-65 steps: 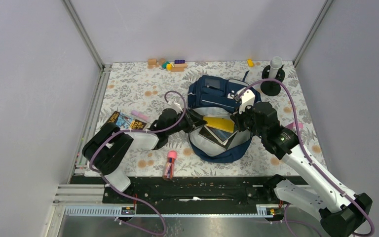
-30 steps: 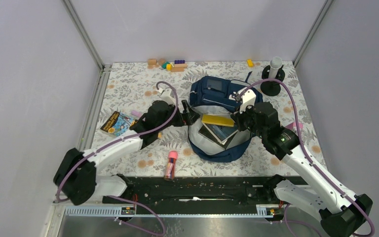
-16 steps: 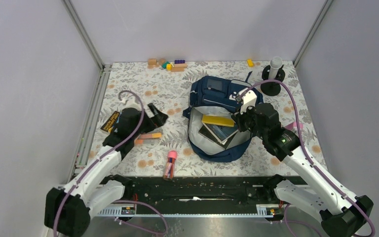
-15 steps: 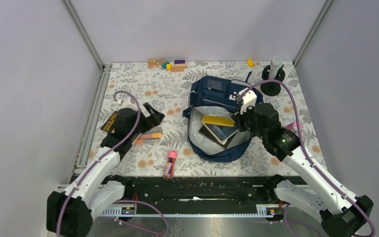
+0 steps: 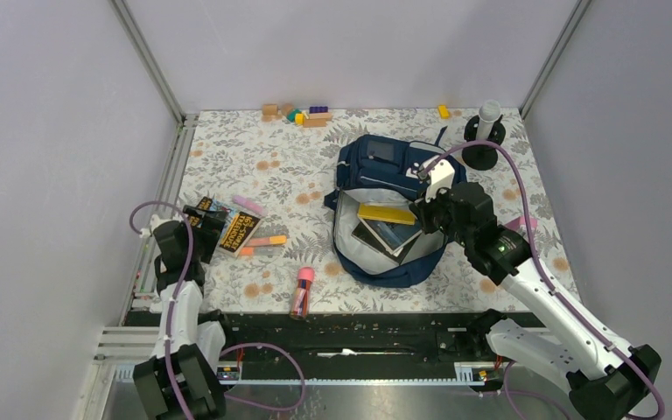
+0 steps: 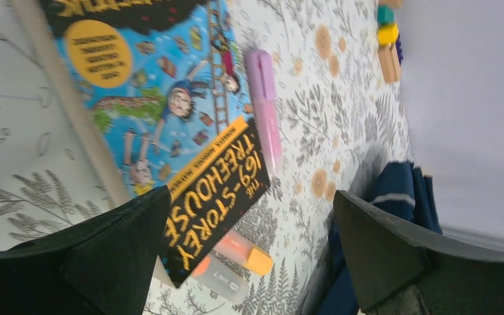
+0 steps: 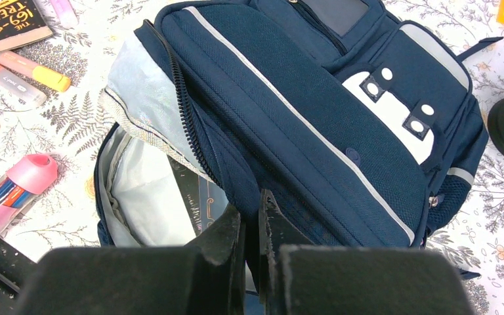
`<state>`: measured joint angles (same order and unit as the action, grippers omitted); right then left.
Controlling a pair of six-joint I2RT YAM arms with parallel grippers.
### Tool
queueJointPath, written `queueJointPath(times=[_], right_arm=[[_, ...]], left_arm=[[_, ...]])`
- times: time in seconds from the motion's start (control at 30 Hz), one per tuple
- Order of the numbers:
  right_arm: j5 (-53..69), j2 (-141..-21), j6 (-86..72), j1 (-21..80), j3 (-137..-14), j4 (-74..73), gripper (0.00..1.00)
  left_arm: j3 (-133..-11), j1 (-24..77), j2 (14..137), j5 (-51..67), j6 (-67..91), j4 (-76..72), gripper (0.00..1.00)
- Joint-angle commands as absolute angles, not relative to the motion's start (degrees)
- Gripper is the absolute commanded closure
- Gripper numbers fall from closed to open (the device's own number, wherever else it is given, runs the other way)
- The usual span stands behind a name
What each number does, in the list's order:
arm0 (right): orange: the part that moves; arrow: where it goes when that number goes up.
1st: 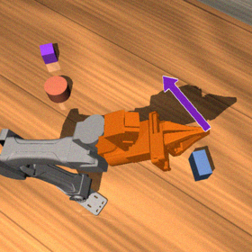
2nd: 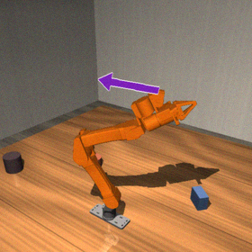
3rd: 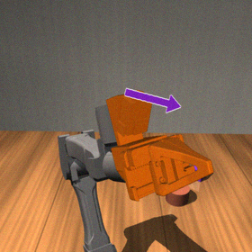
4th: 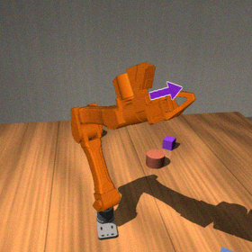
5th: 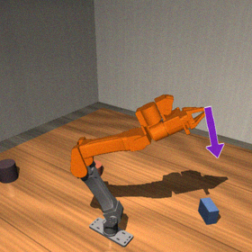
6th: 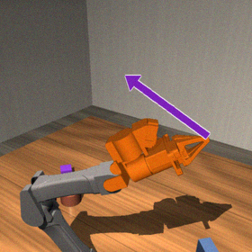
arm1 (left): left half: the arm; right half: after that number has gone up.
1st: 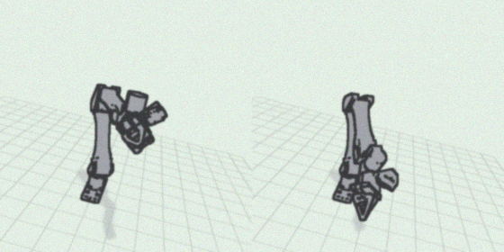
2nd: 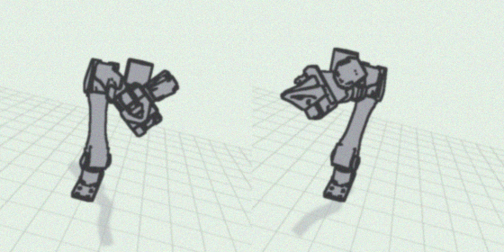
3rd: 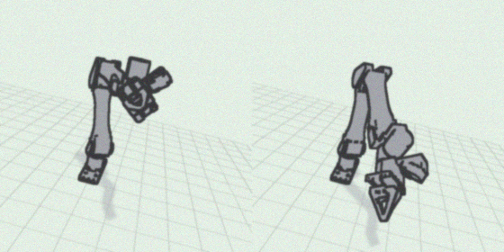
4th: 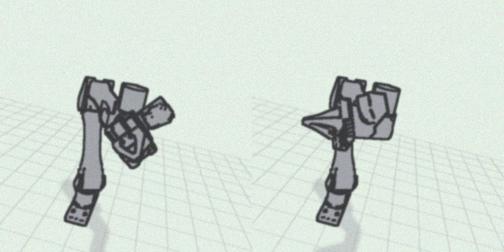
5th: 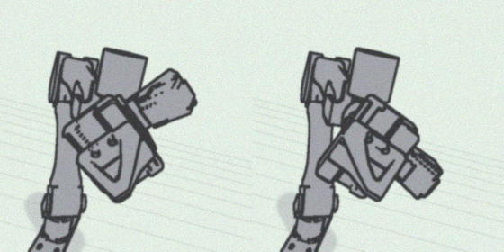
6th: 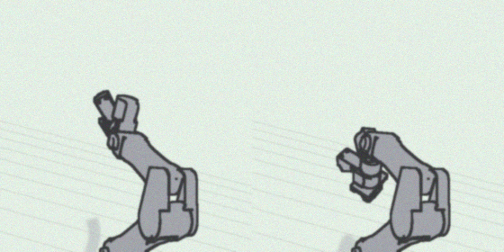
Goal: Pack the student bag
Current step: Pick up the book from the center of the board.
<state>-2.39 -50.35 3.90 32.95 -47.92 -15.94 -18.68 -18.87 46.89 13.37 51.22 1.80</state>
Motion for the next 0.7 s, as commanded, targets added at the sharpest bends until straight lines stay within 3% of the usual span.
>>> queueJointPath(times=[0.0, 0.33, 0.67], right_arm=[[-2.3, -50.8, 2.1, 32.8, -51.9, -11.7, 1.0], [-2.9, -53.2, 3.4, 32.7, -56.0, -14.8, 1.0], [-4.3, -48.8, 3.2, 32.7, -51.7, -11.3, 1.0]], left_arm=[[-16.0, -23.7, 47.5, 17.5, 55.2, -6.1, 0.01], [-7.1, -28.3, 45.8, 21.2, 58.7, -10.8, 0.01], [-3.9, -28.3, 47.4, 21.6, 61.2, -14.1, 0.01]])
